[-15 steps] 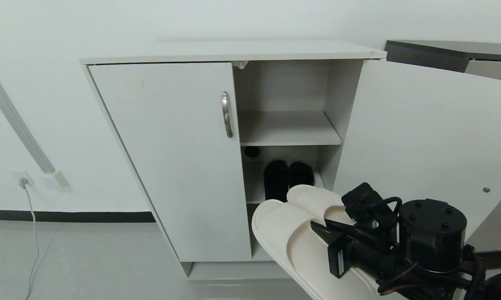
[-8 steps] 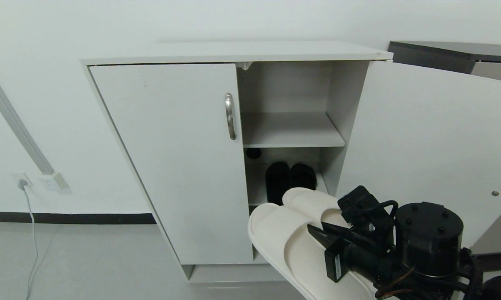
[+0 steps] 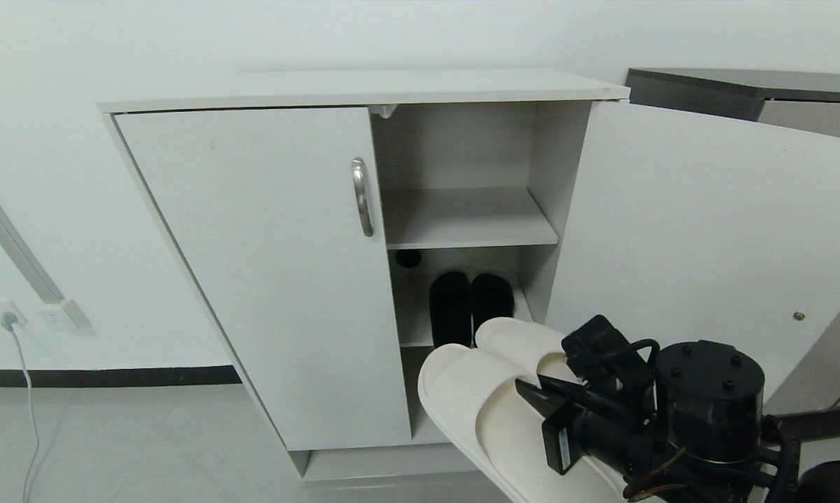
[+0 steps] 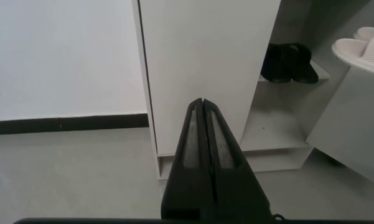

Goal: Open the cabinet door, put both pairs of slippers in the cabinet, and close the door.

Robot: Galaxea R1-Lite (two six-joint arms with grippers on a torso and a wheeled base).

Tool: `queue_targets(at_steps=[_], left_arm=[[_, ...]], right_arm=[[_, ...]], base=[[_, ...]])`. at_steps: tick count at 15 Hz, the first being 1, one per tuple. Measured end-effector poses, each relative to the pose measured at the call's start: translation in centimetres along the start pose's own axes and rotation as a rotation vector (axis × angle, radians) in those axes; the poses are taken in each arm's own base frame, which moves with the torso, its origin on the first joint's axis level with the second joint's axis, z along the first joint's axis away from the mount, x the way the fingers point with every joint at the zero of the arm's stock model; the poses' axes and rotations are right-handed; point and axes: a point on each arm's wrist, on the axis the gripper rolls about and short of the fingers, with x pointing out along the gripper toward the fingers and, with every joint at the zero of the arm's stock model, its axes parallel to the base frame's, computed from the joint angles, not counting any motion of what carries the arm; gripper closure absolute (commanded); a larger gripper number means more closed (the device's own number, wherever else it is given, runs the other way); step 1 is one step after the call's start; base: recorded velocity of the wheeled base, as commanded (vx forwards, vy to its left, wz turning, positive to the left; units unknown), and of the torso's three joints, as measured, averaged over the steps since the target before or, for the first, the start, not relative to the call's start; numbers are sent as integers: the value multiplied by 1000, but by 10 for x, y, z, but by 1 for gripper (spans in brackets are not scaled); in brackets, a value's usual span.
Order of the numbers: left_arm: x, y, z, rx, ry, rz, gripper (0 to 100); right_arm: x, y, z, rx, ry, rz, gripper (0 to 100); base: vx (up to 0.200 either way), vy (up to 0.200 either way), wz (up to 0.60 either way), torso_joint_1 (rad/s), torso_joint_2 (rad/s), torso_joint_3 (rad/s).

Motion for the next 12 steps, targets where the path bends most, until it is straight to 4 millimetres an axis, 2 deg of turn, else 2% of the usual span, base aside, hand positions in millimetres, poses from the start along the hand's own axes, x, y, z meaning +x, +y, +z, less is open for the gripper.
queue_targets(at_steps=[3,7,10,12], left_arm=[[0,0,0,4,0,1,100],[0,0,0,3,0,1,100],[0,0,0,4,0,1,100],[0,0,0,4,0,0,100]], right_arm=[[11,8,8,5,-34,-125,100],[55,42,21,51,-94,-286,100],[76,61,29,56,-39,-369,100],[82,66,46,84,8,-439,100]], base=[[0,0,0,0,0,0],[0,0,0,0,0,0],[0,0,0,0,0,0],[0,0,0,0,0,0]])
